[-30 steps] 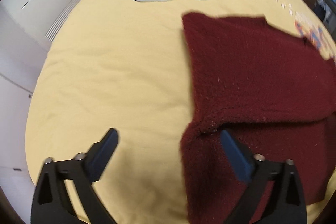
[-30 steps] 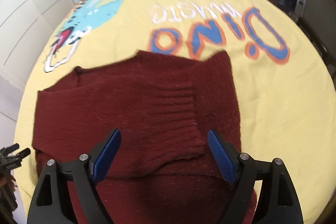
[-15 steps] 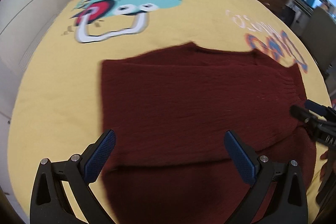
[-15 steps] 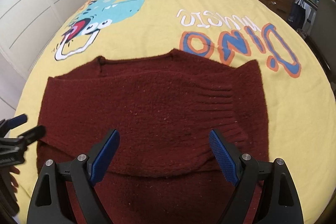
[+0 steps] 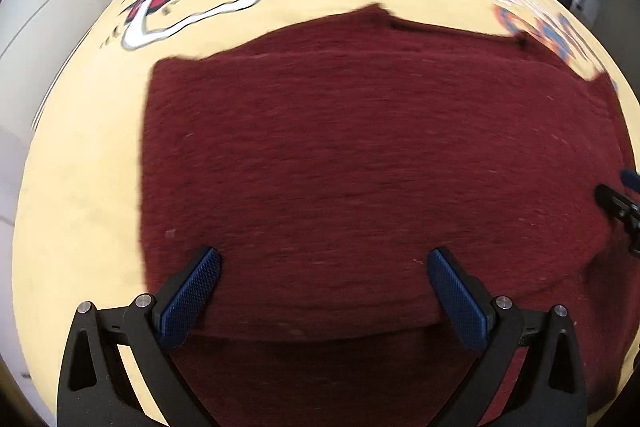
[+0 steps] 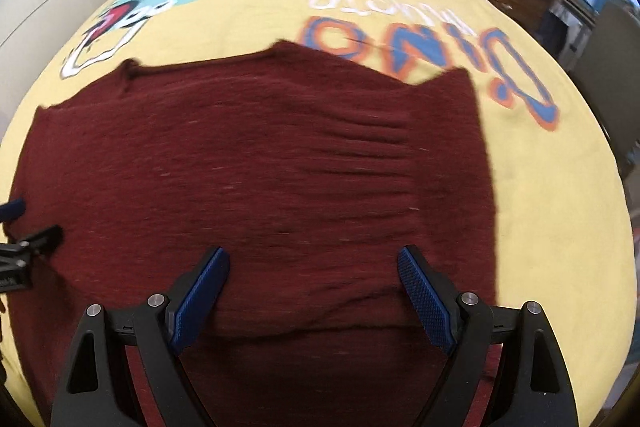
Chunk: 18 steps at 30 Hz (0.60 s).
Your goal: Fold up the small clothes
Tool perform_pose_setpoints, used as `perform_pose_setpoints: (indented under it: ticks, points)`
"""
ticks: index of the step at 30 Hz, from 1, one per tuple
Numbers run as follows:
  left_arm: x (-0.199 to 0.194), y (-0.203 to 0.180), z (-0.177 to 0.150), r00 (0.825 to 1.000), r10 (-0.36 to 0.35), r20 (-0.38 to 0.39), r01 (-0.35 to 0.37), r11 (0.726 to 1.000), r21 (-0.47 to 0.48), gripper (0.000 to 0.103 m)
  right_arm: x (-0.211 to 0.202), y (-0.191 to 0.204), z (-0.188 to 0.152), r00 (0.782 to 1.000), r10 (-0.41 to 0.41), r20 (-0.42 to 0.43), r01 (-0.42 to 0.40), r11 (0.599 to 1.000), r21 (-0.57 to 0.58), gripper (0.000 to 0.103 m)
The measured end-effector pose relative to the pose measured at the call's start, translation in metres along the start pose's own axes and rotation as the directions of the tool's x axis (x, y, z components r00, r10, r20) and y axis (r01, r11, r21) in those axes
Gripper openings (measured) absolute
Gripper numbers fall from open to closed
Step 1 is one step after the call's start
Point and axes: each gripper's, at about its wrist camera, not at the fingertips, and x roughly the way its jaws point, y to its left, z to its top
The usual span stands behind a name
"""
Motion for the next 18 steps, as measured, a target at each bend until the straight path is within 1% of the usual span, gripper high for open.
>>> perform_pose_setpoints:
  ticks: [2, 3, 4, 6, 7, 9, 11, 13, 16, 18]
  points:
    - [0.003, 0.01, 0.0, 1.0, -0.015, -0.015, 0.015, 0.999, -0.033, 0.102, 0.002, -0.012, -0.001, 1.0, -0.023, -0.008, 0.024, 1.0, 0.018, 0.088]
    - [0.004, 0.012, 0.0, 1.0, -0.024, -0.019, 0.023, 0.999, -0.037, 0.102, 0.004, -0.017, -0.002, 1.0, -0.014, -0.017, 0.014, 0.999, 0.036, 0.088]
    - [0.003, 0.012, 0.001, 1.0, -0.021, -0.019, 0.021, 0.999, -0.036, 0.102, 0.006, -0.025, -0.004, 0.999, 0.024, -0.024, -0.022, 0.997, 0.073, 0.088]
    - [-0.001, 0.009, 0.003, 1.0, -0.01, -0.02, 0.009, 1.0, -0.022, 0.102, 0.001, -0.028, -0.005, 0.999, 0.033, -0.012, -0.032, 0.996, 0.082, 0.088]
    - [-0.004, 0.007, 0.003, 1.0, -0.009, -0.02, 0.008, 1.0, -0.02, 0.102, -0.003, -0.027, -0.006, 1.0, 0.026, -0.008, -0.026, 0.997, 0.069, 0.088]
    - [-0.015, 0.006, 0.002, 0.999, -0.033, -0.013, 0.032, 0.999, -0.023, 0.102, -0.015, -0.025, -0.006, 1.0, 0.024, 0.005, -0.024, 0.999, 0.047, 0.088]
    - [-0.028, 0.01, -0.001, 0.998, -0.067, -0.01, 0.066, 0.997, -0.037, 0.102, -0.03, -0.028, -0.009, 0.999, 0.041, 0.021, -0.042, 0.998, 0.043, 0.088]
    - [-0.045, 0.015, -0.006, 0.995, -0.095, 0.008, 0.095, 0.994, -0.057, 0.102, -0.047, -0.031, -0.015, 0.998, 0.06, 0.033, -0.062, 0.997, 0.048, 0.088]
    - [-0.068, 0.023, -0.021, 0.996, -0.085, 0.029, 0.087, 0.994, -0.07, 0.102, -0.069, -0.037, -0.03, 0.996, 0.064, 0.055, -0.067, 0.996, 0.054, 0.088]
    - [-0.079, 0.029, -0.036, 0.997, -0.075, 0.021, 0.077, 0.995, -0.071, 0.102, -0.081, -0.042, -0.042, 0.996, 0.06, 0.062, -0.064, 0.996, 0.067, 0.088]
